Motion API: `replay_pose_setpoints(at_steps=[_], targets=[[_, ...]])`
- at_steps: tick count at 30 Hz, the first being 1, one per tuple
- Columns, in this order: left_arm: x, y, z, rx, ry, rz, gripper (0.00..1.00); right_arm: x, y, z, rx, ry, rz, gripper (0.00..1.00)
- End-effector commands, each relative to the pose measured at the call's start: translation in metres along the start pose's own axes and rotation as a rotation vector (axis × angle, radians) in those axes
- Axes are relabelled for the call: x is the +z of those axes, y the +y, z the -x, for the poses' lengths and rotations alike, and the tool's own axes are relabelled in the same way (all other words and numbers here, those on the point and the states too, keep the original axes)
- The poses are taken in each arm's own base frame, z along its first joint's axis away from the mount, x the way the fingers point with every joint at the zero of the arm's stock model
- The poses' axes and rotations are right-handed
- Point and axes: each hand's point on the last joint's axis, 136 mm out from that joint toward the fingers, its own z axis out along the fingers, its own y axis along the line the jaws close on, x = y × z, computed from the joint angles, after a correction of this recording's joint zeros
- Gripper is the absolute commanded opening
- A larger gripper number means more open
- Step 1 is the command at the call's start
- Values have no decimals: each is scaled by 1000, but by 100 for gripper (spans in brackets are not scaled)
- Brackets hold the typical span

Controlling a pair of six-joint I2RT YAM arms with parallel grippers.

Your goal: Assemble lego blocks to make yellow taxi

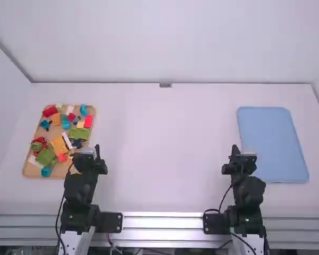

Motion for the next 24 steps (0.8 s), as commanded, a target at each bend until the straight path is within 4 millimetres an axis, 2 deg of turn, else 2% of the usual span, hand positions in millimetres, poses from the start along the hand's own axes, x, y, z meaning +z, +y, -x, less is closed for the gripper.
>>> replay_pose_setpoints(at_steps=[1, 11, 24], targets=[[0, 0, 0, 0, 0, 0, 0, 0, 0, 0, 0, 0, 0, 0], [0, 2, 5, 0, 5, 10, 4, 0, 0, 6, -5, 6, 1, 4], [2, 14, 27, 1, 56, 85, 20, 6, 3, 36, -26, 36, 18, 20]])
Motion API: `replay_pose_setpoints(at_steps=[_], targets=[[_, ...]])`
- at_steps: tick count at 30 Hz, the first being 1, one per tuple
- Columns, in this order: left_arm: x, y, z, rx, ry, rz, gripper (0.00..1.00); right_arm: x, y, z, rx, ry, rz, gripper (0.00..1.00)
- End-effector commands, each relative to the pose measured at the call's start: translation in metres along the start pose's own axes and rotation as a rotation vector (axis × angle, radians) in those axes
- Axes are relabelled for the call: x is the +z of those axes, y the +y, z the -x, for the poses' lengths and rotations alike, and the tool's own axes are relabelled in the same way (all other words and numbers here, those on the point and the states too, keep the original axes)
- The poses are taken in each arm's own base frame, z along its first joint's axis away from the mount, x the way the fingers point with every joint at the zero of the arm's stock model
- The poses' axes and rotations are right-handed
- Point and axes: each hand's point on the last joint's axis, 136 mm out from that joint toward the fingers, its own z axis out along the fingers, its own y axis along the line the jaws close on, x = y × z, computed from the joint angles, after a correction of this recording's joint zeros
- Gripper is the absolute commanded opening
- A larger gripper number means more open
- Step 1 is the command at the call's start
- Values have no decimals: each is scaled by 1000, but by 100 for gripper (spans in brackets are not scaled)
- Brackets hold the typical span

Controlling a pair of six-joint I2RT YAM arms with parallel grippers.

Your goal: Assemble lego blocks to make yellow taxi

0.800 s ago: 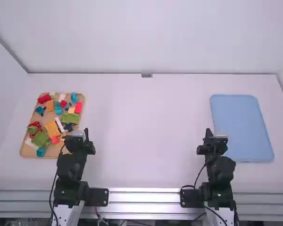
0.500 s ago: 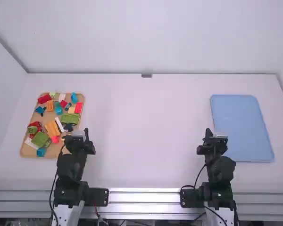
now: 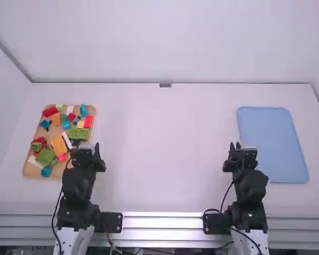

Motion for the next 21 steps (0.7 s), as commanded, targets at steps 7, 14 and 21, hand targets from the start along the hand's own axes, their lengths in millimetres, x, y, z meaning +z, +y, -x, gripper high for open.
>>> replay_pose_setpoints(at_steps=[7, 14, 21], targets=[[4, 21, 32, -7, 12, 128, 32, 6, 3, 42, -20, -11, 17, 32], [12, 37, 56, -5, 31, 234, 46, 20, 23, 67, -37, 6, 141, 46], [18, 63, 72, -75, 93, 367, 60, 37, 40, 95, -53, -2, 238, 60]])
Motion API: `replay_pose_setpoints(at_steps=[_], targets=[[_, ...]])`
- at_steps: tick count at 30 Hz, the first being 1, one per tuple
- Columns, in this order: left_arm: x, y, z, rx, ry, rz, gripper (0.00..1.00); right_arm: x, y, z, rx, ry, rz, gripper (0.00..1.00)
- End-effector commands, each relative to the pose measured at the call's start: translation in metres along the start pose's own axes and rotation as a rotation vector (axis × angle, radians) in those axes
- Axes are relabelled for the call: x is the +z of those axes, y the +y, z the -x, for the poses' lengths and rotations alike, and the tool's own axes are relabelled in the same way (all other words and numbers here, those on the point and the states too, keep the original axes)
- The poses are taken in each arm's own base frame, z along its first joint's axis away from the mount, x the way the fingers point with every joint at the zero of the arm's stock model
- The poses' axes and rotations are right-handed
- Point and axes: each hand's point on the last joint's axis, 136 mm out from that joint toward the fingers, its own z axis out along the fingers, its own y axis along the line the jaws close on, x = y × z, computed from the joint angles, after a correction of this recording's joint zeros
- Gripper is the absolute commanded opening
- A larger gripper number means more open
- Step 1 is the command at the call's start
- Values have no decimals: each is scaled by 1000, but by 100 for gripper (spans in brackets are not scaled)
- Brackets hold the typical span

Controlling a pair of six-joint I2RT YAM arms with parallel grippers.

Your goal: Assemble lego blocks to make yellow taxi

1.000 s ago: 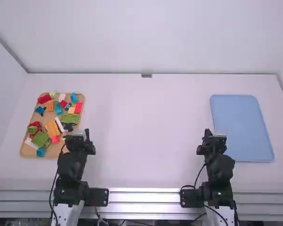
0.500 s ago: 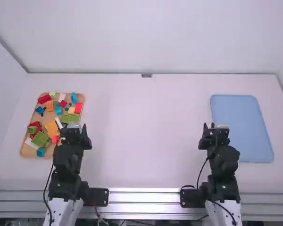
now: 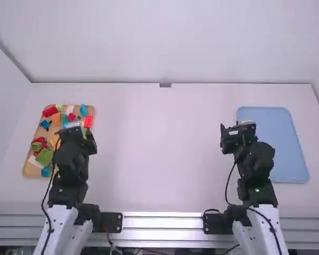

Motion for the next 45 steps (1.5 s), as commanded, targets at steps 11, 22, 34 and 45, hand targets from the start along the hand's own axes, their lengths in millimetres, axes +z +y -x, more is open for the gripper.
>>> replay_pose_setpoints(at_steps=[11, 22, 34, 45], targets=[[22, 53, 28, -150, 208, 148, 80, 37, 18, 56, -53, -42, 136, 80], [50, 120, 5, -226, 536, 334, 94, 65, 48, 84, -121, -88, 255, 93], [106, 159, -66, -313, 919, 277, 99, 76, 54, 93, -134, -104, 283, 99], [130, 155, -130, -289, 1058, 241, 74, 76, 57, 95, -135, -115, 290, 99]])
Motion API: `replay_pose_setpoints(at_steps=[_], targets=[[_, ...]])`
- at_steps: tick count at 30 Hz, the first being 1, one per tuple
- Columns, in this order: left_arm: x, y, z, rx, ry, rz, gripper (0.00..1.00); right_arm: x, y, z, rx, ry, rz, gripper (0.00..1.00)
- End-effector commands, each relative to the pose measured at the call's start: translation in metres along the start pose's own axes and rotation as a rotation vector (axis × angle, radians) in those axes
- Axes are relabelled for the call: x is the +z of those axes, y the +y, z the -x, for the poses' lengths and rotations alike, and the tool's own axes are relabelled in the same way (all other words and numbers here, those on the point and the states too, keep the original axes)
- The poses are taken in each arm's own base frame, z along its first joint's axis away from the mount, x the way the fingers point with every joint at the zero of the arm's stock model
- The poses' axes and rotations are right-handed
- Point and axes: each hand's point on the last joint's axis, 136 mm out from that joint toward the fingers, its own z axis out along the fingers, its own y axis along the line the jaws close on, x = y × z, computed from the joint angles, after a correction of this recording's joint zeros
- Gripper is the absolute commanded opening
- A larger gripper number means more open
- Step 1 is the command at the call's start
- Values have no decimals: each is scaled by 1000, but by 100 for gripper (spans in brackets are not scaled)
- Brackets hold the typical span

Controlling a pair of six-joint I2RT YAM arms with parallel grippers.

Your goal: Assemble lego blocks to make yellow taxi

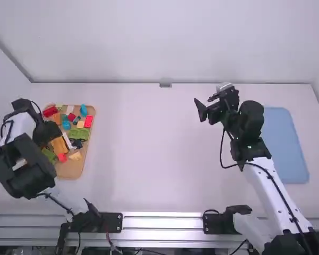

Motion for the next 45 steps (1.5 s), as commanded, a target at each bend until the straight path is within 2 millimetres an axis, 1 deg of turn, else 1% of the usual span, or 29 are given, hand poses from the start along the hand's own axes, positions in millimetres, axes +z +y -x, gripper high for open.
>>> replay_pose_setpoints(at_steps=[1, 3, 5, 6, 9, 10, 12, 14, 19, 23, 26, 33, 38, 41, 45], targets=[[9, -4, -7, 33, 30, -15, 74, 1, -2, 17, -10, -33, -1, 99], [12, -11, -11, 93, 39, -70, 74, 1, -1, 17, -9, -34, 0, 98], [13, -24, -12, 140, 31, -138, 73, 1, -1, 18, -10, -34, 2, 99], [15, -24, -12, 144, 27, -142, 72, 1, -2, 17, -9, -34, 0, 98], [21, -20, -18, 121, 38, -112, 68, 1, -1, 18, -10, -34, 2, 98], [22, -18, -18, 115, 40, -103, 68, 1, -1, 17, -9, -34, 2, 99], [27, -7, -23, 76, 50, -46, 69, 1, -2, 17, -9, -32, -1, 99], [31, -4, -23, 69, 39, -23, 69, 1, -1, 17, -9, -33, 0, 99], [40, -5, -24, 62, 15, -25, 70, 1, -2, 17, -9, -33, -3, 99], [42, -5, -26, 63, 18, -24, 70, 1, 0, 17, -9, -33, 3, 99], [42, -3, -27, 58, 20, -23, 73, 1, -2, 17, -8, -33, -1, 99], [49, -4, -34, 74, 27, -18, 75, 1, 0, 16, -8, -29, 5, 99], [56, -4, -50, 80, 58, -24, 74, 1, -1, 15, -6, -26, 1, 99], [59, -3, -54, 93, 65, -25, 74, 1, -2, 15, -6, -26, 0, 99], [64, -4, -54, 98, 46, -25, 75, 1, 0, 16, -6, -26, 4, 99]])
